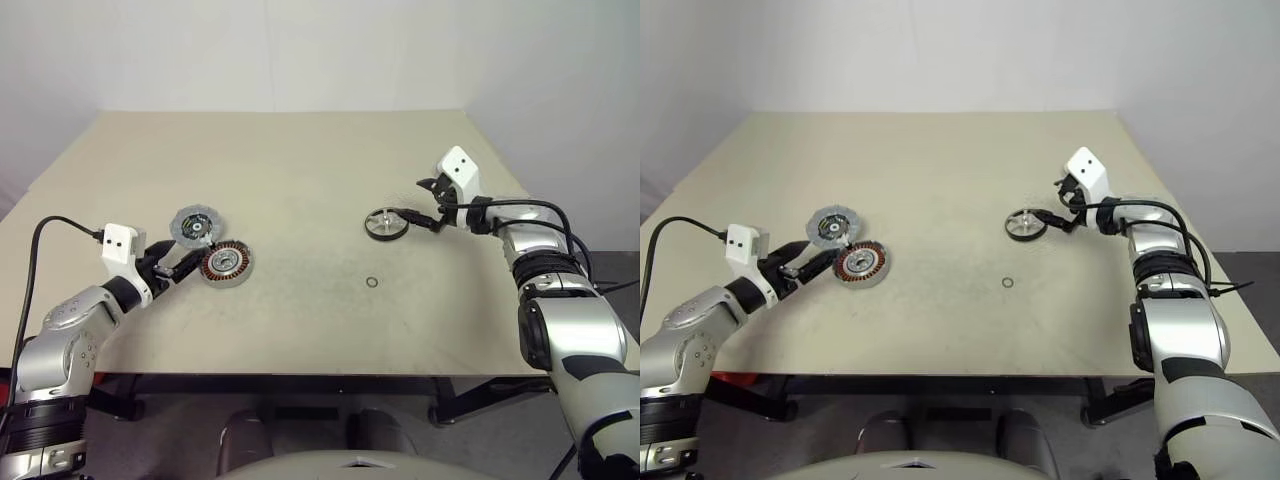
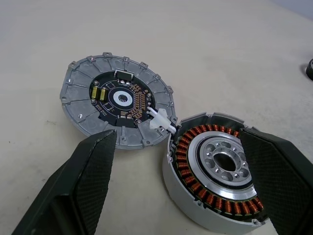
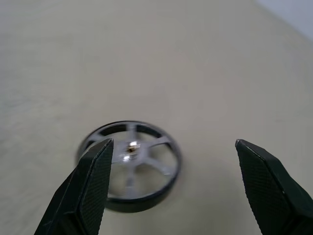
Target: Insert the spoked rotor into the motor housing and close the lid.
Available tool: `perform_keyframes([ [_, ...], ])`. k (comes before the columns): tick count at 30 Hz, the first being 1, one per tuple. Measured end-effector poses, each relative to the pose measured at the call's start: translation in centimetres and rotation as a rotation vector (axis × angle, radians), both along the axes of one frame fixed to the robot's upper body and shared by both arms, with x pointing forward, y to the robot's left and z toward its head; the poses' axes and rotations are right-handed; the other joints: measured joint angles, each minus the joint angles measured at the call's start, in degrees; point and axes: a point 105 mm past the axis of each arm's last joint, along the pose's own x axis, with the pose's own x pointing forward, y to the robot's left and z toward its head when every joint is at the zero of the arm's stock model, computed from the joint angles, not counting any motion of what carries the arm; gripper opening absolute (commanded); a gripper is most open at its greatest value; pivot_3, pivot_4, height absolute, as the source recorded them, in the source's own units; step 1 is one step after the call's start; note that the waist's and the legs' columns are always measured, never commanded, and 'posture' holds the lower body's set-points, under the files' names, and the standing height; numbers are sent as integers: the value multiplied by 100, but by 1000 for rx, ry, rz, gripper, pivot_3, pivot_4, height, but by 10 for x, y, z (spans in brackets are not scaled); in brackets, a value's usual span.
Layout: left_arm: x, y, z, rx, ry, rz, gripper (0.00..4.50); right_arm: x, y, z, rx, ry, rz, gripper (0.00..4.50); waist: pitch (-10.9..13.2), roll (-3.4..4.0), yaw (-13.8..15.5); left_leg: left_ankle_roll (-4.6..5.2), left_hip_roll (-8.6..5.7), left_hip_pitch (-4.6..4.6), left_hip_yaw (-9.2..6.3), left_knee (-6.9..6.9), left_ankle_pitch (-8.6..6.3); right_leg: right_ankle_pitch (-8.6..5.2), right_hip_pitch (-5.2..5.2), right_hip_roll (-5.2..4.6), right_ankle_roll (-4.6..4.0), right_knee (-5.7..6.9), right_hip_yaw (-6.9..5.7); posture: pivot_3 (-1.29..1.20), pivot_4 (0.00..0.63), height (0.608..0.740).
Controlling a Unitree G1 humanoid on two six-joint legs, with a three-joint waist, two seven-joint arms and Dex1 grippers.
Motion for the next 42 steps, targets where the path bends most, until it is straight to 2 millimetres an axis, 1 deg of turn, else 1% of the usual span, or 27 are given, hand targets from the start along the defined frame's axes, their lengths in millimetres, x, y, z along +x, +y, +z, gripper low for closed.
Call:
perform_keyframes([
  [4, 0, -1, 1, -4, -4, -2, 4266, -14, 7, -9, 7, 86, 111, 4500, 0, 0, 1, 2, -1, -3, -7, 0, 2, 0, 1, 0, 0, 0, -4, 0, 0, 740],
  [7, 0, -1, 2, -4, -7, -6, 4266, -20, 9, -6, 26, 113, 162, 4500, 0, 0, 3, 3, -2, -3, -13, 0, 4, 0, 2, -1, 0, 1, -7, 0, 0, 740],
  [11, 0, -1, 2, -4, -7, -7, 4266, -21, 8, -1, 22, 115, 174, 4500, 0, 0, 4, 0, -4, -2, -25, 0, 6, 0, 10, -1, 0, 1, -15, 0, 0, 740],
  [22, 0, -5, 7, -4, -24, -1, 4266, -18, 7, -3, 25, 102, 143, 4500, 0, 0, 2, -1, -8, -4, -34, 0, 8, 0, 12, -3, 0, 1, -20, 0, 0, 740],
  [24, 0, -8, 2, -17, 1, 3, 4266, -17, 10, -3, 28, 96, 145, 4500, 0, 0, 0, -1, -9, -4, -35, 0, 8, 0, 13, -4, 0, 1, -20, 0, 0, 740],
  [27, -2, -21, -6, -46, 62, -14, 4266, -16, 14, -1, 30, 82, 151, 4500, 0, 0, 0, -1, -10, -4, -36, 0, 8, 0, 14, -5, 0, 1, -21, 0, 0, 740],
  [30, -13, -38, -16, -67, 136, -52, 4266, -15, 15, 0, 30, 75, 148, 4500, 0, 0, -3, -1, -12, -6, -36, -2, 8, -1, 14, -6, -1, -2, -20, 0, 0, 740],
  [32, -15, -42, -15, -82, 152, -39, 4266, -15, 15, -2, 31, 77, 142, 4500, 1, 1, -4, -2, -12, -6, -41, -3, 9, -1, 15, -6, -1, -2, -24, 0, 0, 740],
  [35, -13, -43, -14, -109, 178, 3, 4266, -15, 15, -2, 32, 75, 139, 4500, 1, 2, -6, -4, -16, 0, -47, -3, 10, -1, 23, -7, -1, -1, -25, 0, 0, 740],
  [37, -11, -42, -12, -94, 204, 42, 4266, -15, 15, -2, 32, 73, 137, 4500, 1, 2, -14, -4, -16, 6, -52, -2, 11, -1, 33, -7, -1, -1, -28, 0, 0, 740],
  [39, -9, -37, -6, -75, 224, 87, 4266, -14, 14, -1, 32, 72, 133, 4500, 1, 2, -17, -5, -16, 6, -58, -2, 12, -1, 35, -7, -1, -1, -30, 0, 0, 740],
  [42, -6, -35, 12, -100, 230, 101, 4266, -14, 14, -1, 33, 69, 129, 4500, 1, 2, -16, -5, -18, 5, -61, -3, 12, -1, 36, -7, -1, -2, -30, 0, 0, 740],
])
